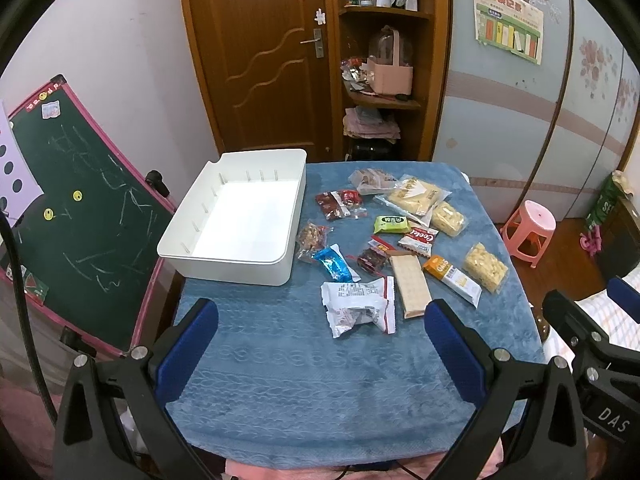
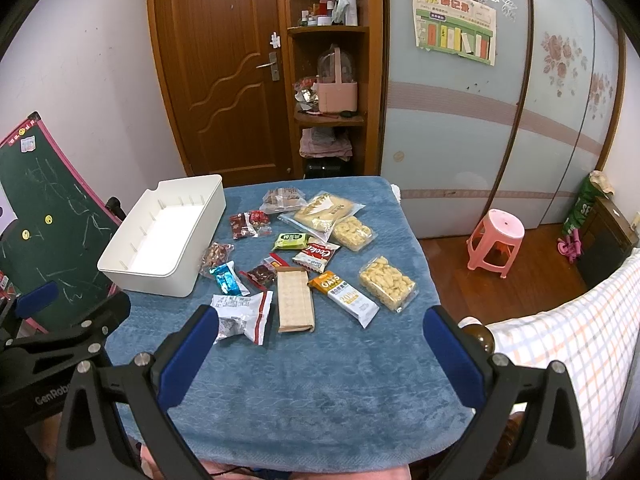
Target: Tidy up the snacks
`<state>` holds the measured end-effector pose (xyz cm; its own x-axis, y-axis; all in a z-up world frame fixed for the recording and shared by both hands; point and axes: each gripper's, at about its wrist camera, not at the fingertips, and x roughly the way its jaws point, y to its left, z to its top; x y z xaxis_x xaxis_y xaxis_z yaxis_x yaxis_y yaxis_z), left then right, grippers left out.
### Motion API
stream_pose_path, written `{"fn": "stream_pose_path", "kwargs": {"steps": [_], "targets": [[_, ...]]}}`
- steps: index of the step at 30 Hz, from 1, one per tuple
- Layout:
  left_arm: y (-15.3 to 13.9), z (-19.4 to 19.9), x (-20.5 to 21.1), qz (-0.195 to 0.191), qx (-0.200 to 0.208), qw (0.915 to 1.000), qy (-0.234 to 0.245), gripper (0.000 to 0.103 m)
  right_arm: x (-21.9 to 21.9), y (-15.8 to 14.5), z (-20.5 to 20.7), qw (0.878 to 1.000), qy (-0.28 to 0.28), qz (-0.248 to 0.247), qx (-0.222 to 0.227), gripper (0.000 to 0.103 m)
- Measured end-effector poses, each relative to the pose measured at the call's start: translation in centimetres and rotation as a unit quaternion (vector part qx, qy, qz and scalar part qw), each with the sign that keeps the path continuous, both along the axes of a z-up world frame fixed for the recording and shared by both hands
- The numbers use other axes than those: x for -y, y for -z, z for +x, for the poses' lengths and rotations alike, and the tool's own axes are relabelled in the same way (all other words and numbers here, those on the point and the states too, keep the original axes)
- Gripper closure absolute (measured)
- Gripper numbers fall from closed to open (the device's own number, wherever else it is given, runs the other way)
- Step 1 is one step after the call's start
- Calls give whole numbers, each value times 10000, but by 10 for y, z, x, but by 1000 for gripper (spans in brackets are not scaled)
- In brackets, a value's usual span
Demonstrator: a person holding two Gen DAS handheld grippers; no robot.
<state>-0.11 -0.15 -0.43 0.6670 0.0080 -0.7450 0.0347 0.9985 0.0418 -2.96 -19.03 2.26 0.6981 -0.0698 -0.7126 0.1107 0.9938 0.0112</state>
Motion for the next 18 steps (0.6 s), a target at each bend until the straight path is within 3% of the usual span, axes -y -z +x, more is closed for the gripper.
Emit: {"fn": "stream_pose_path", "kwargs": {"steps": [18], "targets": [[-6, 1, 1, 10, 117, 9999, 101, 1, -11, 0, -6, 9997, -149, 109, 160, 0]]}}
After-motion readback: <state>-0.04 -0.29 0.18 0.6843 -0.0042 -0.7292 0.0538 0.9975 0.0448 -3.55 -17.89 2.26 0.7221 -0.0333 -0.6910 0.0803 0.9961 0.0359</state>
